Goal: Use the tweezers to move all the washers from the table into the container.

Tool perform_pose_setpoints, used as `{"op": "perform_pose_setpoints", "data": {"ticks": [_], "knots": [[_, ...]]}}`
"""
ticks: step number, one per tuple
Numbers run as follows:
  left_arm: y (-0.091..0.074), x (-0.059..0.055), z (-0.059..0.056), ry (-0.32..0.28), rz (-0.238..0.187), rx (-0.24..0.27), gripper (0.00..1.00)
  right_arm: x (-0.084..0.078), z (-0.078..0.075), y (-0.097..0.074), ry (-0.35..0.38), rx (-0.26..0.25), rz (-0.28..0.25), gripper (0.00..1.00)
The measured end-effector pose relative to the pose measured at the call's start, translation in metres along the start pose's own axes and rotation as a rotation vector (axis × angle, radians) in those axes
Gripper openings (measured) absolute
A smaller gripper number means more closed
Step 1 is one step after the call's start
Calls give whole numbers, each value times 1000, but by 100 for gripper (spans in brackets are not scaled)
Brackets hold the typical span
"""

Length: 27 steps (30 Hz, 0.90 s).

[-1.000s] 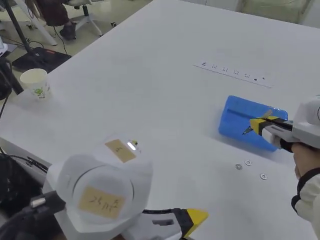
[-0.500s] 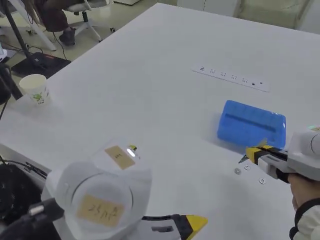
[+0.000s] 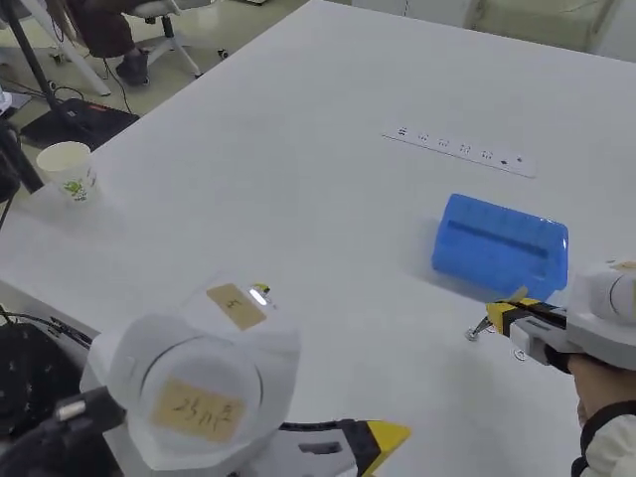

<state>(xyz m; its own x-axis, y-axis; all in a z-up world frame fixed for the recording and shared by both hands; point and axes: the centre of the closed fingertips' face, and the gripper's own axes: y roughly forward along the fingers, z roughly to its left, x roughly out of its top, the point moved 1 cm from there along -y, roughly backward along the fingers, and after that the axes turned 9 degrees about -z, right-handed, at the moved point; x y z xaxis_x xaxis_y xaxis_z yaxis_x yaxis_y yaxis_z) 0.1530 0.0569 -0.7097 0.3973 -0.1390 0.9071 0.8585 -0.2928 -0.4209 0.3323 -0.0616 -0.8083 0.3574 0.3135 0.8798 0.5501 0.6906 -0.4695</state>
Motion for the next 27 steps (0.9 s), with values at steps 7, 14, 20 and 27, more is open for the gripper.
{"op": "perform_pose_setpoints", "data": {"ticks": [7,14,20,27], "knots": [[1,-1,-1,2,2,-4,99,0,3,-1,-44,-1,-16,2],[0,-1,-1,5,2,-3,99,1,1,-1,-47,-2,-8,2],[-1,-1,0,4,0,4,99,2,-1,0,-50,-6,-4,2],[-1,-1,0,9,4,3,99,2,-1,0,-65,-9,-1,2]]}}
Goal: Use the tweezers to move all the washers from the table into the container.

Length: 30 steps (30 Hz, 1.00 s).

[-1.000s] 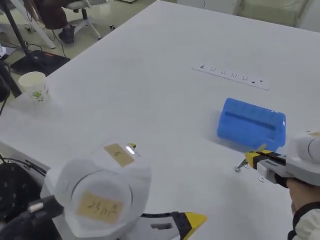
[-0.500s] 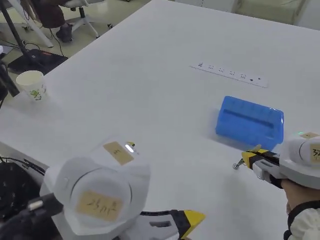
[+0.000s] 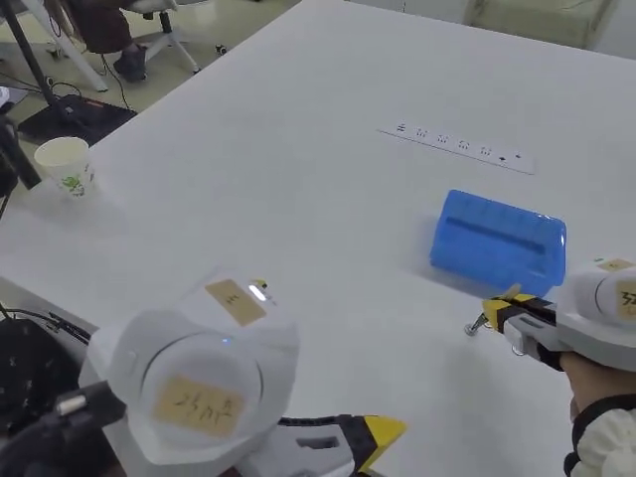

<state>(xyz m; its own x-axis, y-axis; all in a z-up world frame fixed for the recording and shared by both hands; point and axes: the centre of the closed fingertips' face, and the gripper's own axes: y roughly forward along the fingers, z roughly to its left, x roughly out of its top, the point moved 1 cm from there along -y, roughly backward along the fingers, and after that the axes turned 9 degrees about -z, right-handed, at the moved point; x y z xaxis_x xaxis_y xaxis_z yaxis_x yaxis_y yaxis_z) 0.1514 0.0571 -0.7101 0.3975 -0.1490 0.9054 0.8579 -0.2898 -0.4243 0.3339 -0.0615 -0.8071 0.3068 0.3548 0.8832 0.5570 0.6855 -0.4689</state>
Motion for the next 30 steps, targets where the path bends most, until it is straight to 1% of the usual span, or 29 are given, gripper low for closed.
{"op": "perform_pose_setpoints", "data": {"ticks": [2,6,7,9,12,14,16,21,23,26,28,30], "knots": [[0,1,1,-2,-4,2,99,1,0,0,11,1,-7,2],[0,0,0,-1,-1,-1,99,-3,-1,1,2,0,8,2],[0,0,0,0,0,-1,99,-2,-1,0,0,-1,-4,2],[1,0,0,-3,-2,-2,99,-2,0,-1,3,0,0,2],[1,0,0,-5,-3,-4,99,-3,2,-2,4,3,-14,2],[2,0,0,-5,-4,-5,99,-4,1,-3,1,-4,-22,2],[2,1,-1,-5,-6,-8,99,-6,-4,-2,13,-12,-31,2],[2,1,-1,-4,-6,-10,99,-6,-7,-2,31,-12,-22,1],[2,1,-1,-5,-7,-10,99,-5,-7,-1,64,-9,-10,1],[2,2,-1,-3,-9,-9,99,-3,-8,0,90,-9,5,1],[2,2,0,-2,-11,-6,99,-1,-9,1,102,-9,16,1],[1,2,1,-2,-12,-3,99,0,-10,1,105,-8,15,1]]}}
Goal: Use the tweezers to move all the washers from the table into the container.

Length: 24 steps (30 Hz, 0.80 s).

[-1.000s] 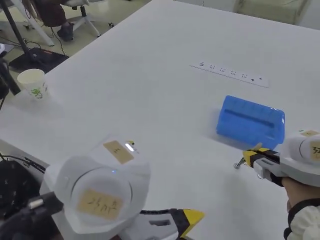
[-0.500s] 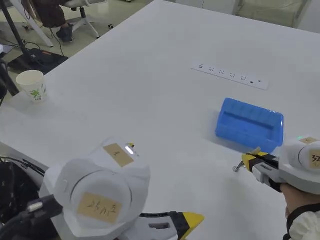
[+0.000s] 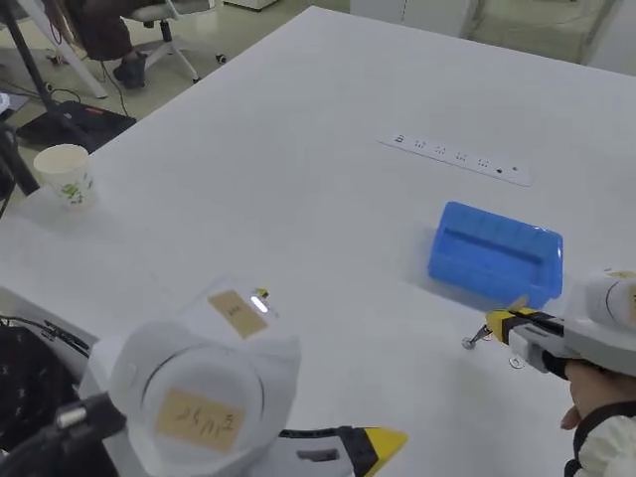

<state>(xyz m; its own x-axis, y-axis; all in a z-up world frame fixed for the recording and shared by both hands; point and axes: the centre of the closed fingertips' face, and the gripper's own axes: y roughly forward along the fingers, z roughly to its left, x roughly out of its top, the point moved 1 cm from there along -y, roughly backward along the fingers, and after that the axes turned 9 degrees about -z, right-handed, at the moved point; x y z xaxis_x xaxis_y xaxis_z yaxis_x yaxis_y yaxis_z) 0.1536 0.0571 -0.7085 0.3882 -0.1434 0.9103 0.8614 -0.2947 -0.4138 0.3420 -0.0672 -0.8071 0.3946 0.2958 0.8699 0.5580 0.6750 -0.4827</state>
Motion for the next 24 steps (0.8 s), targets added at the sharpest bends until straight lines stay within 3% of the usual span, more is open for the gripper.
{"op": "perform_pose_setpoints", "data": {"ticks": [9,24], "knots": [[0,-1,0,-4,0,0,99,27,-1,-5,-15,1,-60,1],[1,-3,1,-4,7,1,99,59,-7,1,-53,7,-114,1]]}}
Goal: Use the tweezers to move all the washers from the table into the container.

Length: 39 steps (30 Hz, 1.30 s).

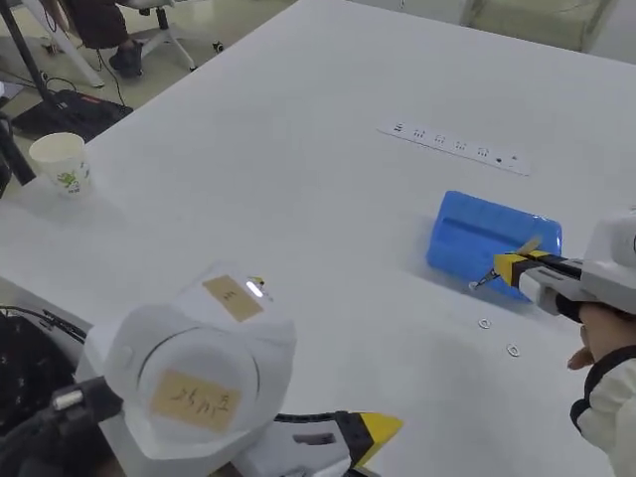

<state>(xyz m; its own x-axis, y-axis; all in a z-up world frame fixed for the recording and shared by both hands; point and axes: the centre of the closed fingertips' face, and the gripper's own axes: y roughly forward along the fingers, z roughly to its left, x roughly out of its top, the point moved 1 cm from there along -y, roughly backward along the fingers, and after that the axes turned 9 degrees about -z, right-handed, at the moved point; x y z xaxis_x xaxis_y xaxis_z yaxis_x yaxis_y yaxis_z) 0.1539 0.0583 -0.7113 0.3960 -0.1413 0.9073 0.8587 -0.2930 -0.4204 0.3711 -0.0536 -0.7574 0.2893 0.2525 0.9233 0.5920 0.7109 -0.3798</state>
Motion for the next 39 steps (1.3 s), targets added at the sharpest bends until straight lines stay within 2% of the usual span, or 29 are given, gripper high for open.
{"op": "perform_pose_setpoints", "data": {"ticks": [8,18,32,39], "knots": [[1,-2,0,-4,7,0,99,18,-14,9,-16,-23,-44,1],[3,-2,2,-9,12,1,99,25,-28,23,-37,-44,-57,1],[6,-5,7,-23,20,7,99,0,-38,48,-50,-63,7,1],[10,-6,8,-30,24,6,99,-12,-41,55,-44,-63,32,1]]}}
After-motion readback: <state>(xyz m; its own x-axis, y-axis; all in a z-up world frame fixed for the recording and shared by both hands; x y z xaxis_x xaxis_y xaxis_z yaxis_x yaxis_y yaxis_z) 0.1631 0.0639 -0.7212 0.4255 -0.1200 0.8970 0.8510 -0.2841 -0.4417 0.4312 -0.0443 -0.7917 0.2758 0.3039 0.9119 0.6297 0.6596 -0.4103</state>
